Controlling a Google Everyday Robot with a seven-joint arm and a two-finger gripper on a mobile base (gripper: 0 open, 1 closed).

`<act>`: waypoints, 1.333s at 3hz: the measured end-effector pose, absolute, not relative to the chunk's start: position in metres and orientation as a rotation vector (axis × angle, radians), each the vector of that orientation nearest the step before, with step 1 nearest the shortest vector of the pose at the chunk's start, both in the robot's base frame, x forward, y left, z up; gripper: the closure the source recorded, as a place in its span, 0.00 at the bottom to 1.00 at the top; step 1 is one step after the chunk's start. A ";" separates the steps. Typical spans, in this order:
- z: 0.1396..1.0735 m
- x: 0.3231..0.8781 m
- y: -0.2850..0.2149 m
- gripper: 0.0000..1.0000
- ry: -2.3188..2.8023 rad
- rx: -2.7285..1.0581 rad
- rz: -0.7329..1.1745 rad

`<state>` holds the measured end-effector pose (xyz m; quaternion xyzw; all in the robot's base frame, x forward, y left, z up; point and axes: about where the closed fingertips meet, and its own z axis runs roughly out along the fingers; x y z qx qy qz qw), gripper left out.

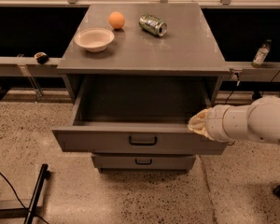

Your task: Close top drawer

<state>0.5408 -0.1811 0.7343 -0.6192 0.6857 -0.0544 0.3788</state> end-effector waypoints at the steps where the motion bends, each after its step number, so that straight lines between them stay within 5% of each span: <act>1: 0.733 0.540 -0.181 1.00 1.755 -1.582 -0.136; 4: 0.734 0.529 -0.174 1.00 1.772 -1.560 0.125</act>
Offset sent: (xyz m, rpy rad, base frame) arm 0.0032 0.0022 -0.0268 0.0800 0.1289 0.0349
